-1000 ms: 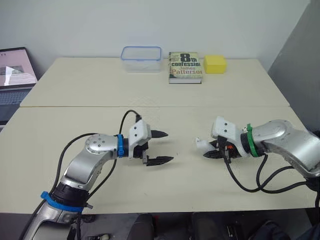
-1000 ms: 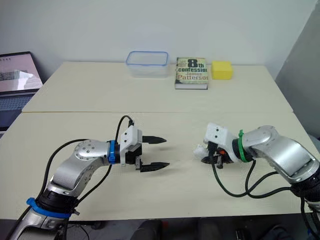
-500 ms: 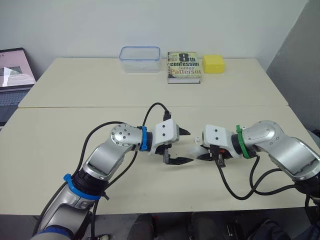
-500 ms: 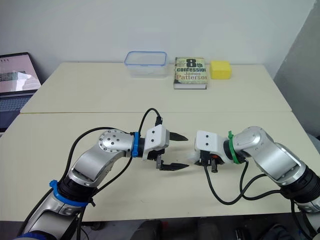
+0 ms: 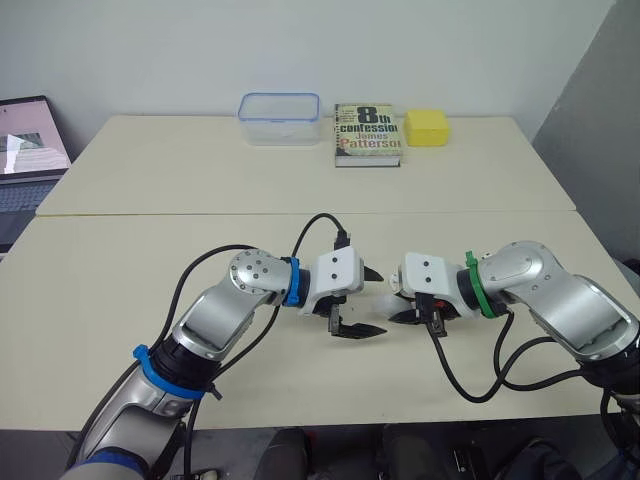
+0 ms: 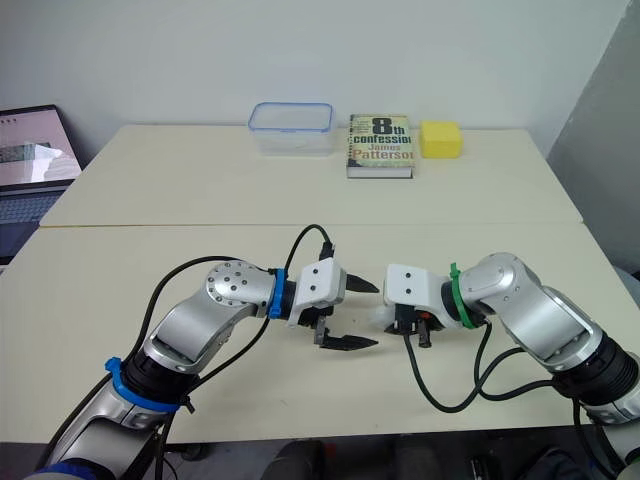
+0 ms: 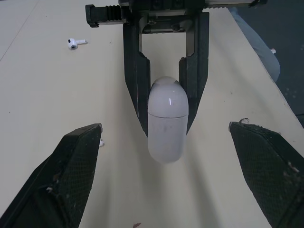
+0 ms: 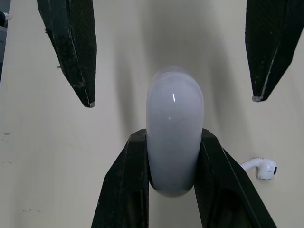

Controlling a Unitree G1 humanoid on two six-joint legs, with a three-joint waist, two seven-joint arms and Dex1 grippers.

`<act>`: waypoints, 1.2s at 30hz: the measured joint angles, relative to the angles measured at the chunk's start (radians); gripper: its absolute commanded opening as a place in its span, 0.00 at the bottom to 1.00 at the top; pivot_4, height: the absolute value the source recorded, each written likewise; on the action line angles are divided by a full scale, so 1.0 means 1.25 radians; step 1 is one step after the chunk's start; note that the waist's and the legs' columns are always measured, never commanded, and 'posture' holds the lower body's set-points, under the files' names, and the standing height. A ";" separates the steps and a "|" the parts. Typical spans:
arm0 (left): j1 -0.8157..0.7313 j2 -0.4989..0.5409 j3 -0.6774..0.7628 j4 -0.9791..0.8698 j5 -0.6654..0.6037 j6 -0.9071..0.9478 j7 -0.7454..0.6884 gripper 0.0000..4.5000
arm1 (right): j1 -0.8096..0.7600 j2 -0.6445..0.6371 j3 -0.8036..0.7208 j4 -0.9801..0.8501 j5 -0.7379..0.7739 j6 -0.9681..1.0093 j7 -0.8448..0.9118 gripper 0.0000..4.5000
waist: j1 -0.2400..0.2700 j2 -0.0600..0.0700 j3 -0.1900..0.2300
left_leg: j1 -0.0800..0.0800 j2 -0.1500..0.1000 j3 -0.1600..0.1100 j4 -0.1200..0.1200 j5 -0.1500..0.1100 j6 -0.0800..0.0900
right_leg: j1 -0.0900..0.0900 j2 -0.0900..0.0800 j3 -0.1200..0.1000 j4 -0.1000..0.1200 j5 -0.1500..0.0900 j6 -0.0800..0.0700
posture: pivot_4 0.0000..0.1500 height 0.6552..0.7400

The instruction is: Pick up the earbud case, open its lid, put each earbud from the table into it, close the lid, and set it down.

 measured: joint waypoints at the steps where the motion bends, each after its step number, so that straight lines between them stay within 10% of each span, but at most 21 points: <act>1: -0.002 -0.002 -0.002 0.000 0.002 0.000 0.000 1.00 | -0.002 0.001 0.000 0.000 -0.001 0.002 0.001 0.18 | 0.000 0.000 0.000 | 0.000 0.000 0.000 0.000 0.000 0.000 | 0.000 0.000 0.000 0.000 0.000 0.000 | 1.00 0.99; 6: -0.004 -0.007 -0.009 0.003 0.009 0.006 0.001 0.87 | -0.020 0.009 0.000 -0.005 -0.005 0.006 0.005 0.18 | 0.000 0.000 0.000 | 0.000 0.000 0.000 0.000 0.000 0.000 | 0.000 0.000 0.000 0.000 0.000 0.000 | 1.00 0.99; 15: -0.003 -0.014 -0.010 0.023 0.020 0.026 0.007 0.29 | -0.069 0.024 -0.003 -0.014 0.011 0.061 0.026 0.18 | -0.001 0.000 0.000 | 0.000 0.000 -0.001 0.000 0.000 0.000 | 0.000 0.000 0.000 0.001 0.001 -0.002 | 1.00 0.99; 22: 0.000 -0.017 -0.009 0.035 0.023 0.035 0.006 0.11 | -0.083 0.018 -0.005 -0.023 0.009 0.066 0.034 0.18 | -0.001 0.000 0.000 | 0.001 0.000 0.000 0.001 0.000 0.000 | -0.001 -0.001 0.001 0.006 0.001 -0.002 | 1.00 0.99; 28: 0.007 -0.014 -0.008 0.035 0.017 0.033 -0.007 0.25 | -0.084 0.018 -0.005 -0.030 0.009 0.072 0.035 0.18 | -0.001 0.000 0.000 | 0.002 0.000 0.000 0.001 0.000 0.000 | -0.001 -0.001 0.000 0.008 0.001 -0.002 | 1.00 0.99; 36: 0.013 0.045 0.009 0.027 0.017 0.002 -0.039 0.80 | -0.081 0.001 0.001 -0.028 -0.016 0.057 0.038 0.18 | -0.001 0.000 0.000 | 0.002 0.000 -0.001 0.001 0.000 0.000 | -0.002 -0.001 0.000 0.008 0.001 -0.001 | 1.00 0.99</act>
